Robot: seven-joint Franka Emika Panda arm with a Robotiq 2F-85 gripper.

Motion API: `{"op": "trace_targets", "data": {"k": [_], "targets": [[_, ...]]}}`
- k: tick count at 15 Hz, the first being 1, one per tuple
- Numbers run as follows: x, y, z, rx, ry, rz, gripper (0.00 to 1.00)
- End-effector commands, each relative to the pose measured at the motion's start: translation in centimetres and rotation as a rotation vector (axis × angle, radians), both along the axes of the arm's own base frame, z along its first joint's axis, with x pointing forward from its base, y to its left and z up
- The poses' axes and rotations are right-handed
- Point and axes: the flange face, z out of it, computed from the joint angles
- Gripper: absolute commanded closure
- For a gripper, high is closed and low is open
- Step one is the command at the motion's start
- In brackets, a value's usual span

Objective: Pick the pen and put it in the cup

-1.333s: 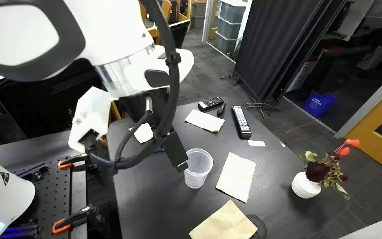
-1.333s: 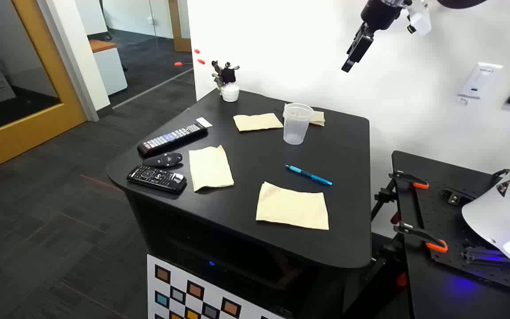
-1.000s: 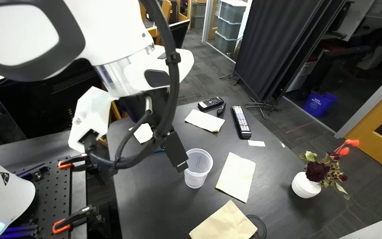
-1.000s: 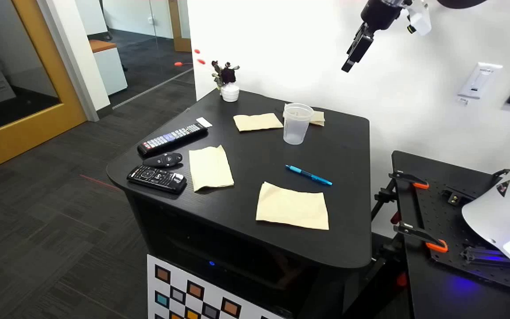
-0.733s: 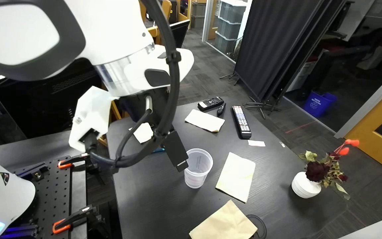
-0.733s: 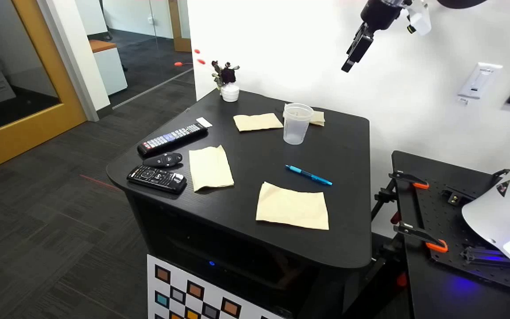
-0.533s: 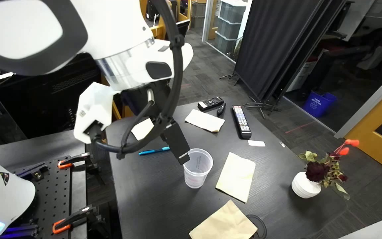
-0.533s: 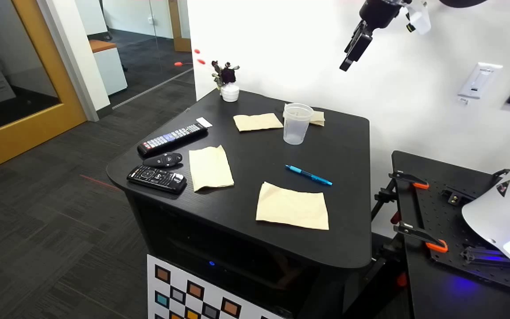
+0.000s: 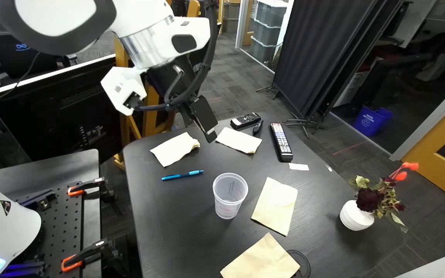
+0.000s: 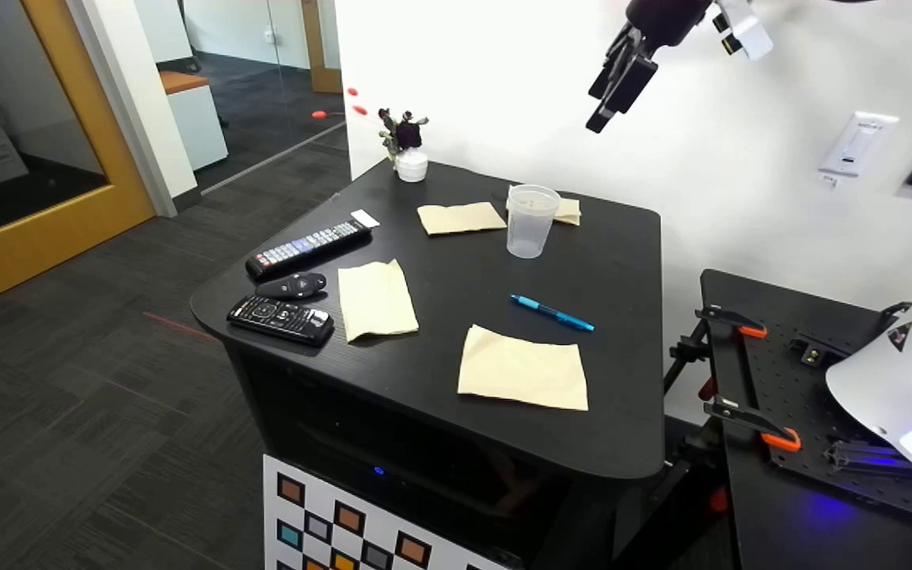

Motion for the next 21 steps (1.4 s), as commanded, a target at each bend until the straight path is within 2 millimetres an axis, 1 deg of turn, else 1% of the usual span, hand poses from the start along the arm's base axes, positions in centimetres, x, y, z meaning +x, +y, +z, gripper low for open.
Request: {"op": "trace_targets", "data": {"k": [1, 4, 10, 16, 20, 21], "targets": [[-0.2, 3.3, 0.0, 0.048, 0.023, 0.031, 0.00], [-0.6, 5.6, -1.2, 0.093, 0.071, 0.049, 0.00], [-1.7, 8.7, -5.7, 0.149, 0.151, 0.048, 0.00], [-2.0, 10.5, -10.9, 0.166, 0.195, 0.000, 0.00], [-1.9, 11.1, -14.5, 0.176, 0.173, -0.050, 0.00], [-1.5, 11.1, -15.3, 0.180, 0.164, -0.069, 0.00]]}}
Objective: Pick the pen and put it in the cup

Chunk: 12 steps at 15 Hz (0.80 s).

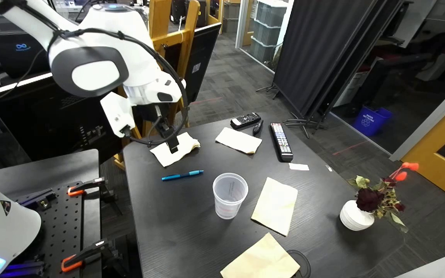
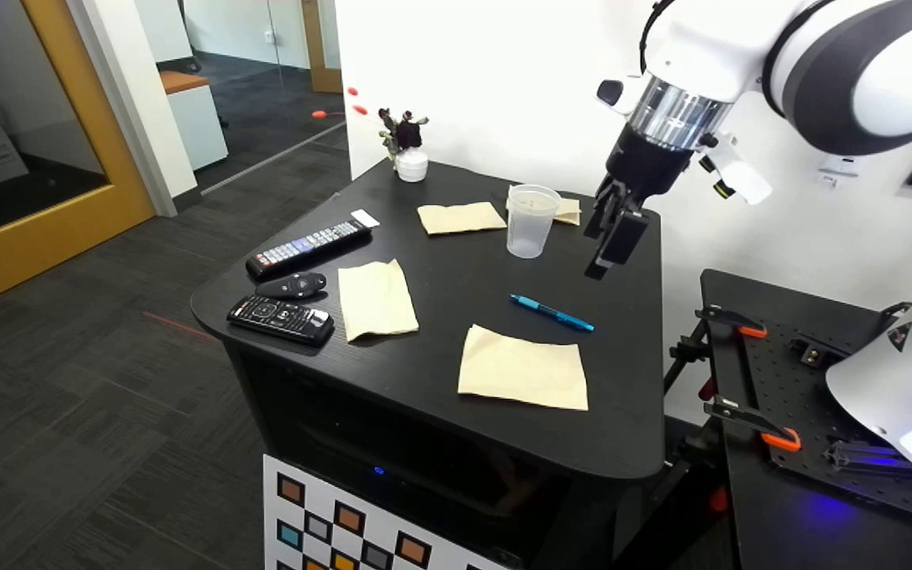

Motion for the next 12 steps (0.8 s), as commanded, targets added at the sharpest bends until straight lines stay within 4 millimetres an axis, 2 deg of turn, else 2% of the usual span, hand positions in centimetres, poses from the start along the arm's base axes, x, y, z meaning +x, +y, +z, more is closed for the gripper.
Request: {"op": "trace_targets", "data": {"k": [1, 7, 12], "targets": [[0.5, 0.2, -3.1, 0.009, -0.021, -0.075, 0.00], [1.4, -0.9, -7.1, -0.014, -0.001, -0.186, 0.00], [2.8, -1.4, -9.4, -0.032, 0.022, -0.250, 0.00]]}}
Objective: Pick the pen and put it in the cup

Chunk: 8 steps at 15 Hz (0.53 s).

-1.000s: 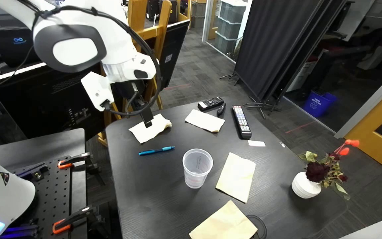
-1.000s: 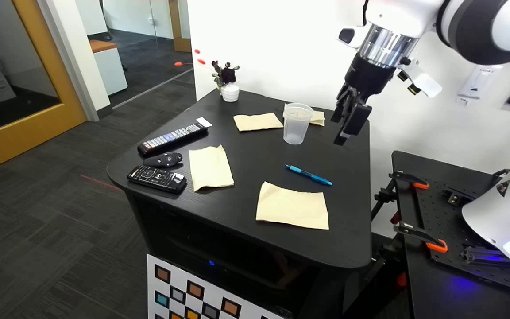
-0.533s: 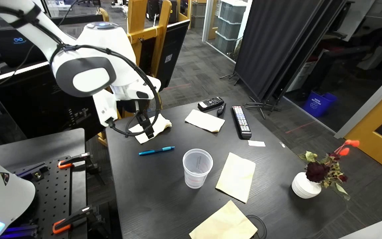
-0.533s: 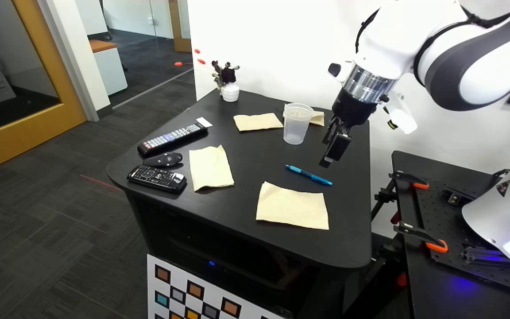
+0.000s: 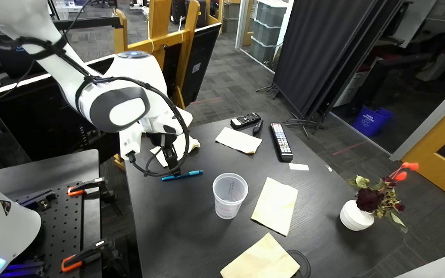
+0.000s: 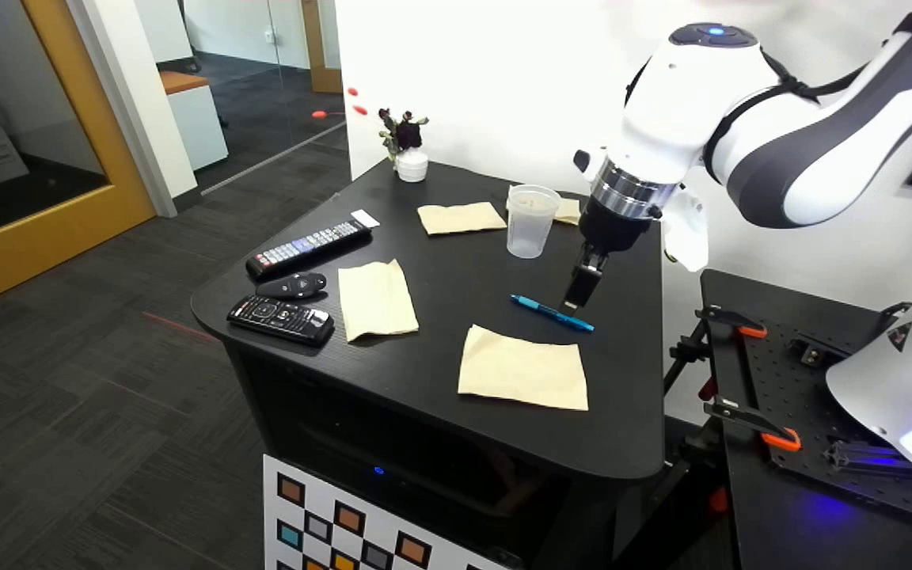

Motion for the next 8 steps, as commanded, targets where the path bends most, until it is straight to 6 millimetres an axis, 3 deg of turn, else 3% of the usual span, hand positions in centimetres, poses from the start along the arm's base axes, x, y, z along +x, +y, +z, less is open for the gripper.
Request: {"op": "trace_targets", "data": {"k": [1, 8], "targets": [[1.9, -0.6, -1.7, 0.003, -0.005, -0.053, 0.00], [5.1, -1.8, -4.4, 0.023, -0.001, -0.110, 0.00]]}}
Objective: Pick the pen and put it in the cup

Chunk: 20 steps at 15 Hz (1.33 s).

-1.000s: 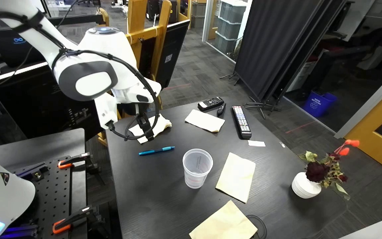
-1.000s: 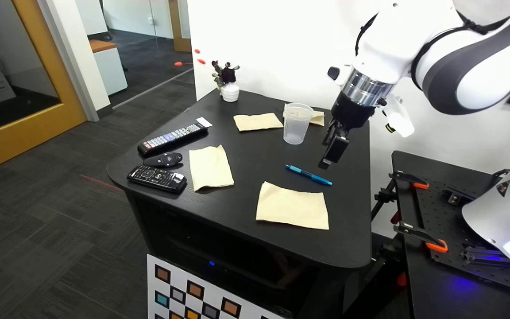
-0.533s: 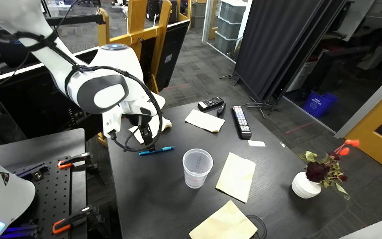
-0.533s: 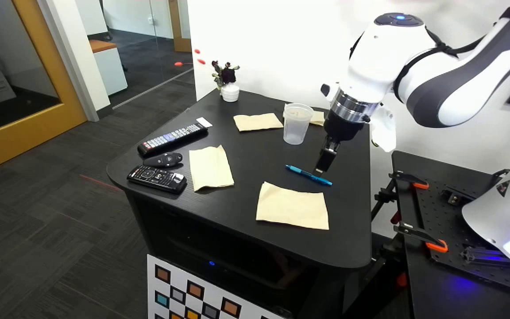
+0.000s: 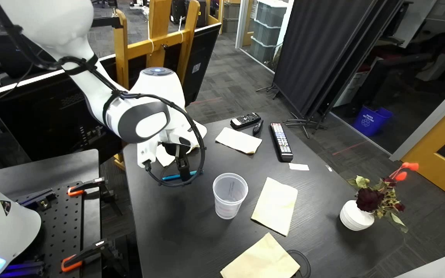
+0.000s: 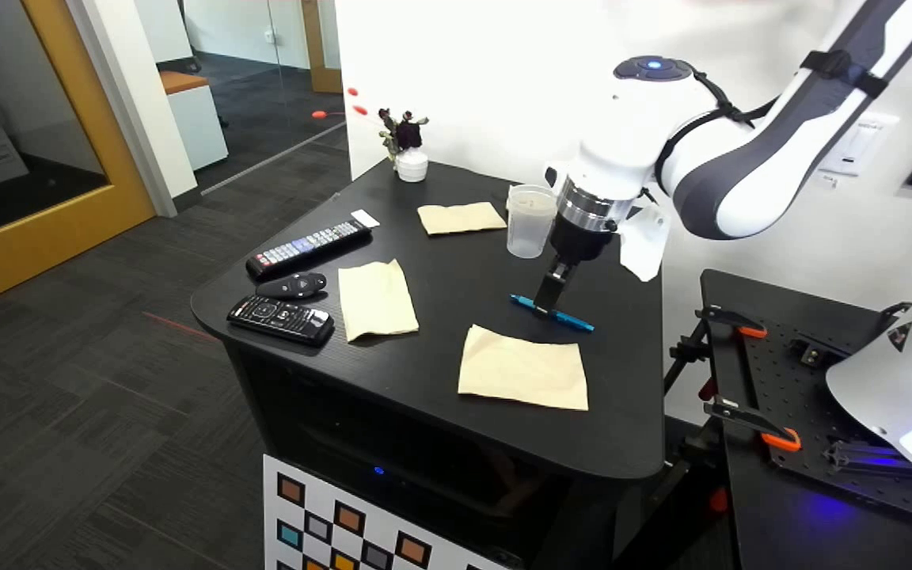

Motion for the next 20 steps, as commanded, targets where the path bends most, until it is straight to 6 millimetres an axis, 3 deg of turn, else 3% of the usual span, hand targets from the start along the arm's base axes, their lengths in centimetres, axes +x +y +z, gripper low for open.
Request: {"op": "trace_targets", "data": {"k": [1, 2, 3, 5, 6, 14, 17, 20], "targets": [[2.0, -0.4, -1.2, 0.021, -0.027, -0.036, 0.00], [2.4, -0.4, -1.4, 0.024, -0.032, -0.038, 0.02], [2.8, -0.5, -1.5, 0.023, -0.035, -0.043, 0.27], [3.4, -0.6, -1.7, 0.024, -0.042, -0.046, 0.30], [3.6, -0.7, -1.8, 0.024, -0.044, -0.049, 0.36], [4.4, -0.8, -1.2, 0.028, -0.066, -0.060, 0.98], [4.4, -0.5, -0.2, 0.025, -0.081, -0.052, 0.97], [4.6, -0.5, 2.7, 0.007, -0.126, -0.033, 0.97]]}}
